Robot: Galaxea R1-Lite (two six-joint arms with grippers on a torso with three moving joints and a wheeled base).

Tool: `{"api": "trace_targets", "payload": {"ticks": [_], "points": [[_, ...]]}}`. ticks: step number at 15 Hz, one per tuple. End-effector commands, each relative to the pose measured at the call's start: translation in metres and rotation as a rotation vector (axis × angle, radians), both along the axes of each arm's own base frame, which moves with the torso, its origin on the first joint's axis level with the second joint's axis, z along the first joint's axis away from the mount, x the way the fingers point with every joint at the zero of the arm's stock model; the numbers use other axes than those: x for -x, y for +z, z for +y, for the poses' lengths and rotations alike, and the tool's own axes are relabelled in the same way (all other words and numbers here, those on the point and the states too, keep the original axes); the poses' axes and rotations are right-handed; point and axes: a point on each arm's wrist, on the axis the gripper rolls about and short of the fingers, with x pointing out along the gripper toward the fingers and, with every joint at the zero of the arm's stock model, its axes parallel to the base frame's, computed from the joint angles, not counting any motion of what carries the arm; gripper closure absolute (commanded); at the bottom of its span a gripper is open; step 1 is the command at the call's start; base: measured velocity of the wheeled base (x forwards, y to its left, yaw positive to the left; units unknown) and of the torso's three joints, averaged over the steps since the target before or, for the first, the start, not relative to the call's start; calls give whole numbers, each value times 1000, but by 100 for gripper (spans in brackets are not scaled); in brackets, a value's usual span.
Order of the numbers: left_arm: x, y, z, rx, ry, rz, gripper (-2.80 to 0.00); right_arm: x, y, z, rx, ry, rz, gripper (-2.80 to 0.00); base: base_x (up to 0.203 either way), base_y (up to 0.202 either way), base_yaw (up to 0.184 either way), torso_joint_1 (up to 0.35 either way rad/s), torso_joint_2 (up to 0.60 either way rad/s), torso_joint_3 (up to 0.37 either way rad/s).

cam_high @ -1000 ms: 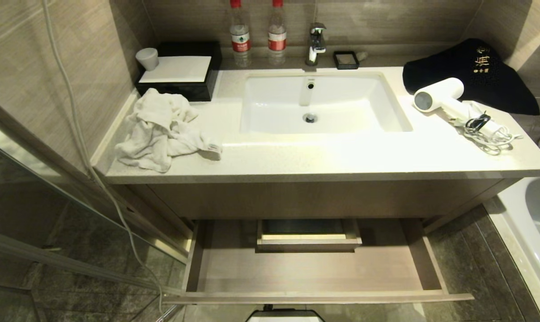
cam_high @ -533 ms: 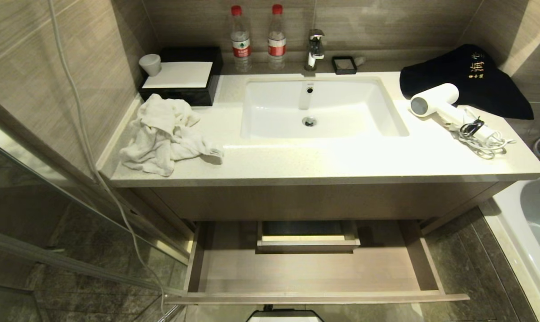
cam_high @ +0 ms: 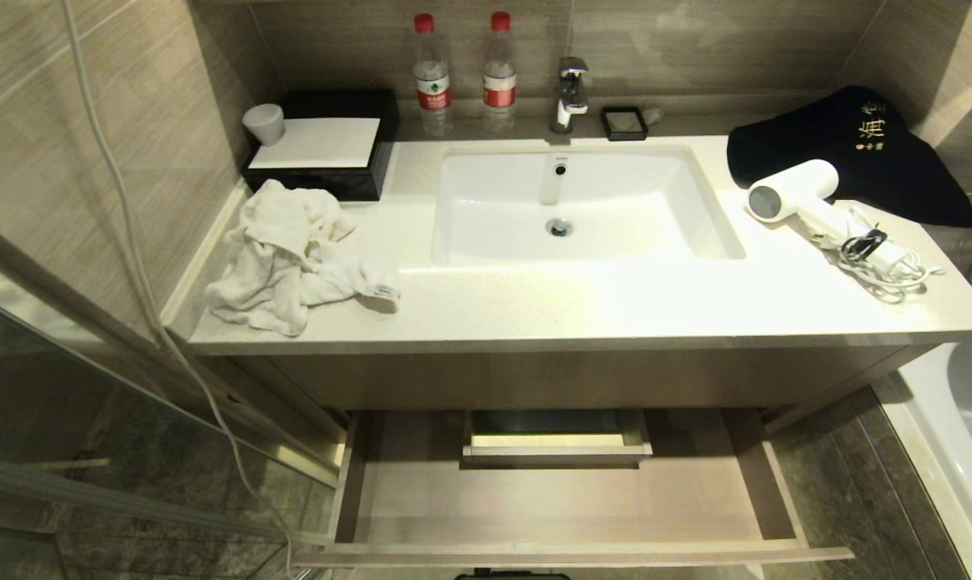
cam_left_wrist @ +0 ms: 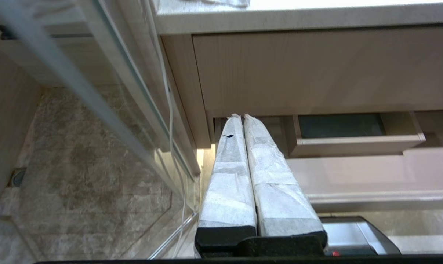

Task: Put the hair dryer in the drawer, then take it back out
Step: Pick up the hairdryer

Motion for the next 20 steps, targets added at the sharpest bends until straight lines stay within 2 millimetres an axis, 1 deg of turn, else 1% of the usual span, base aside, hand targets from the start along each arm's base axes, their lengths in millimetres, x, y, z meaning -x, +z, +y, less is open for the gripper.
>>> {"api": "trace_targets", "payload": {"ticks": [1,11,20], "points": [[0,0,0,0,0,3,0,0,0,0,0,1,1,0,0,0,0,231,18,243],[0,0,0,0,0,3,0,0,0,0,0,-1,1,0,0,0,0,267,-47,221],[0,0,0,0,0,3,0,0,0,0,-7,-2,2,0,0,0,0,333,-195,137]]}}
